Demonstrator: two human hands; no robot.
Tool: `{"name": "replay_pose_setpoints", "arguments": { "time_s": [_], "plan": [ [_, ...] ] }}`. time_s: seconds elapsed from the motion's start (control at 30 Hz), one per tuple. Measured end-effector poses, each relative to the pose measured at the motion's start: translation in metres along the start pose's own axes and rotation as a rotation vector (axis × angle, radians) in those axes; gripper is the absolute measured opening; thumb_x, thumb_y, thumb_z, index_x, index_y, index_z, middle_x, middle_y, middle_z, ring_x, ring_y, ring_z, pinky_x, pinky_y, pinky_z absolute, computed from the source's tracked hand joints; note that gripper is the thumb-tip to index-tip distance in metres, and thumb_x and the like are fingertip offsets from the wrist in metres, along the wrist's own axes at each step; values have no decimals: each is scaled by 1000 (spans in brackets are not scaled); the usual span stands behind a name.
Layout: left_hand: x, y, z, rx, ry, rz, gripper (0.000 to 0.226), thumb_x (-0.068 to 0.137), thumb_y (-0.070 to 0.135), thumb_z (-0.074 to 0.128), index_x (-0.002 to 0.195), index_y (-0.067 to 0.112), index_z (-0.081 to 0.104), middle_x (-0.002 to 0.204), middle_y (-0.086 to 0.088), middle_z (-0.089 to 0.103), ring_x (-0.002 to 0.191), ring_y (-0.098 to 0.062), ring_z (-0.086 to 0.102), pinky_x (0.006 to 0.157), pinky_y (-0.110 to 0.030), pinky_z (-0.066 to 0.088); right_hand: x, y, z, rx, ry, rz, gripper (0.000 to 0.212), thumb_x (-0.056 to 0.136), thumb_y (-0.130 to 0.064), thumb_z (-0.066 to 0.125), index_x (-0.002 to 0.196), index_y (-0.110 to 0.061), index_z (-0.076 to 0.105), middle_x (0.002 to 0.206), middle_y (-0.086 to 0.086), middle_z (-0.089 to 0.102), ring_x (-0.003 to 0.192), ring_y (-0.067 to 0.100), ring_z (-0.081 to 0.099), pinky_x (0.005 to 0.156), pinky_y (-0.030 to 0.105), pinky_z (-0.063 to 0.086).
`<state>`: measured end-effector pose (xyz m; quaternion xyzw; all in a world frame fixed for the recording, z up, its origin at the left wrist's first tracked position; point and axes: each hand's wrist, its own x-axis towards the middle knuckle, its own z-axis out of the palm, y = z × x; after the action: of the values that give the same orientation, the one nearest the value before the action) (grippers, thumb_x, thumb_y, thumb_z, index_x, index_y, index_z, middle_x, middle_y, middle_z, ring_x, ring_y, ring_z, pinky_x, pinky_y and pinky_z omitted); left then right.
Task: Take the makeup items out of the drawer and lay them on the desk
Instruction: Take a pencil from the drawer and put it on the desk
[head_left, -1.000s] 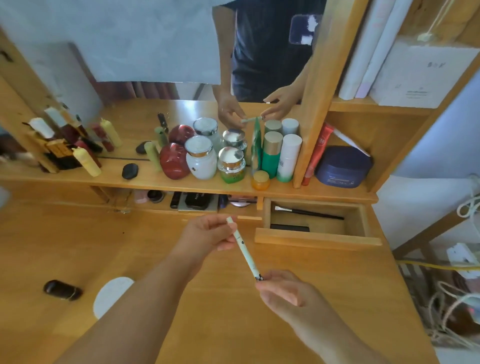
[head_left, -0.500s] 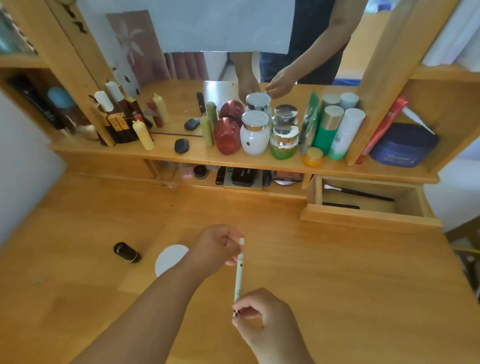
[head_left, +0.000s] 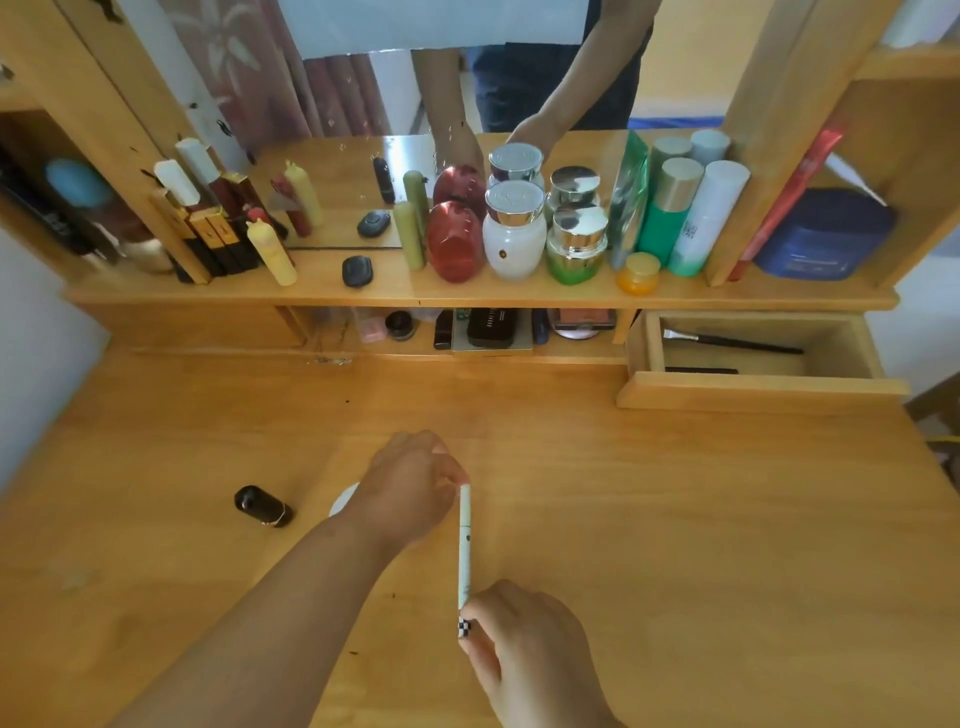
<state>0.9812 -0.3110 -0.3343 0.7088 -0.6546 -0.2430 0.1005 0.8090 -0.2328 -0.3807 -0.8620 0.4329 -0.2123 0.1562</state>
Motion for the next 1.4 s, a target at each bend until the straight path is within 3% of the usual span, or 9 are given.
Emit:
{"name": "replay_pose_setpoints", "arguments": {
  "time_s": [0.2,0.4,0.6,0.8,0.93,1.1,1.2,1.3,1.4],
  "plan": [
    [0,-5,-1,1,-8,31,30,89,12,47,95,30,70,98,14,51,94,-10,36,90,-23,36,2,2,6,-36,-30,-3,37,45,-38,78,68,-35,49,59,-15,54,44,4,48,44,15,38],
    [0,-2,-1,38,24,64,28,89,11,49,101,26,70,104,7,56,92,-10,36,87,-20,31,2,5,7,-11,-43,-16,36,47,-41,69,72,-36,44,59,-15,53,44,3,48,44,15,39],
    [-3,-3,-1,41,26,46,31,91,11,48,104,30,69,103,10,56,95,-11,39,86,-19,32,-2,12,-2,-76,-62,-26,57,35,-57,72,76,-37,38,58,-17,53,42,0,47,42,12,38],
    [0,14,-4,19,43,-2,28,90,9,51,102,27,69,104,8,59,102,-14,44,88,-23,37,-7,36,-38,-86,-9,-35,30,60,-60,44,79,-37,41,60,-17,55,40,1,47,42,12,37],
    [8,41,-6,59,38,22,31,88,12,52,111,29,64,113,9,55,109,-12,44,86,-19,33,-13,81,-84,-188,-79,29,28,69,-61,41,80,-40,55,68,-21,58,45,-2,51,46,10,32],
    [22,83,7,55,0,24,36,88,18,55,123,29,55,124,6,57,117,-13,45,98,-26,37,-20,153,-140,-280,-148,215,34,61,-50,78,86,-32,64,78,-17,64,54,2,60,46,16,46],
    [32,110,17,51,48,35,41,88,23,56,128,29,49,126,5,57,118,-14,45,100,-26,38,-16,186,-173,-350,-200,260,33,74,-47,70,101,-29,65,96,-13,65,69,9,64,57,20,49],
    [42,137,21,12,129,43,46,88,26,56,133,26,44,127,3,56,120,-14,45,100,-27,38,-6,211,-203,-427,-107,265,34,66,-43,78,94,-26,68,88,-9,69,59,7,63,49,17,46],
    [52,161,21,-11,227,55,49,87,26,58,134,23,43,126,2,58,119,-16,47,97,-29,40,10,232,-227,-480,-31,233,37,63,-37,82,93,-19,69,90,-2,70,58,14,66,46,25,52]
  ]
}}
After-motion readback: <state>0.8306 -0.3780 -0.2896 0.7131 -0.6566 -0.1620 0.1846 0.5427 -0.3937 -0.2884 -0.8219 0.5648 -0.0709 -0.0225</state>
